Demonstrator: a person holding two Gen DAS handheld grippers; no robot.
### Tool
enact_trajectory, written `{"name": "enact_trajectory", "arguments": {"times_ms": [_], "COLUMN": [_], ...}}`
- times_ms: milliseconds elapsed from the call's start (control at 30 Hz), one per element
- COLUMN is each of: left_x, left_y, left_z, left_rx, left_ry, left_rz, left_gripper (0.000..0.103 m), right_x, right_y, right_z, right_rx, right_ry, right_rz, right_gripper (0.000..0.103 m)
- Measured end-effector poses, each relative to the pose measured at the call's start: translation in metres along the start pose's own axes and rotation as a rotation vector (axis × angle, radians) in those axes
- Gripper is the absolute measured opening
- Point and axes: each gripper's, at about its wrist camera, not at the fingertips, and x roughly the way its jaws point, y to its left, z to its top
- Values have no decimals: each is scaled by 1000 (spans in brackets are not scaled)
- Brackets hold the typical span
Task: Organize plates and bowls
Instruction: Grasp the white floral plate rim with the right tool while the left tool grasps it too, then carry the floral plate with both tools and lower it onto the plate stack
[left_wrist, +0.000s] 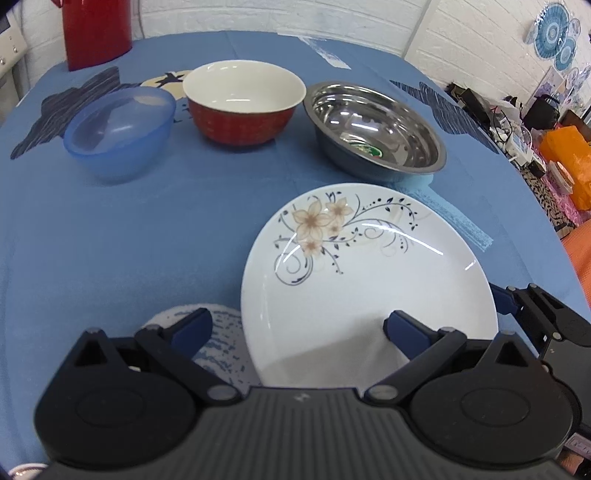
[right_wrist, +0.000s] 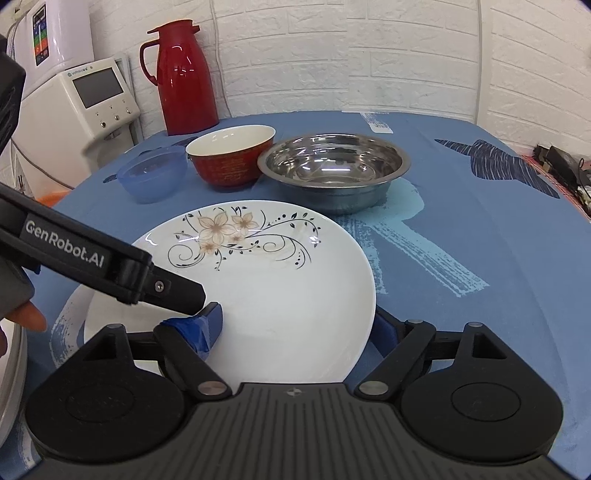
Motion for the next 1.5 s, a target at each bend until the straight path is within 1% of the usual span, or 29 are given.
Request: {"name": "enact_trajectory", "arguments": {"times_ms": [133,267,300,367,400,433,467,500,567,633,667,733,867,967,1100,1233,1333,1400,1500], "left_x": [1,0,0,0,-1,-2,-4,-4,-5,-6,-7,-14,-37,-62,-100,-139,-162,-173,-182], "left_y": [0,0,0,-1,-3,-6,-8,-7,-4,-1,-1,-1,-3,0,13,36,56,71,93], "left_z": [-1,-1,-1,-1,-1,-1,-1,0,0,0,-1,-3,-7,-13,-31,-65,-94,-113,-136], "left_rx": [0,-7,-8,-4,13,41,57,53,47,32,26,26,26,14,-11,-48,-82,-104,-147], "left_ry": [-6,-10,-12,-17,-25,-32,-42,-41,-47,-53,-55,-71,-94,-110,-131,-156,-168,-169,-158], "left_rz": [7,6,7,14,29,38,42,46,44,36,40,33,11,-2,-2,49,110,146,169], "left_gripper": [100,100,100,95,81,54,50,48,43,39,38,34,34,34,34,33,32,32,32], "right_x": [-3,-7,-6,-4,-3,-2,-2,-2,-2,-5,-7,-13,-34,-54,-81,-98,-100,-98,-94], "right_y": [-1,3,2,3,3,3,3,1,-2,-1,0,3,9,17,43,79,107,126,152], "right_z": [0,-3,-3,-2,-2,-2,-3,-4,-3,-3,-3,-5,-2,2,4,-5,-15,-21,-29], "right_rx": [-1,2,5,-10,-18,-22,-36,-42,-40,-29,-23,8,25,38,0,-24,-35,-46,-62], "right_ry": [14,26,21,17,14,6,-3,-16,-24,-20,-17,-20,-54,-78,-107,-118,-103,-82,-53], "right_rz": [1,27,27,27,27,23,24,24,22,18,20,22,12,27,50,114,180,217,257], "right_gripper": [70,71,71,71,71,67,65,63,57,55,55,55,55,55,57,58,58,58,58]}}
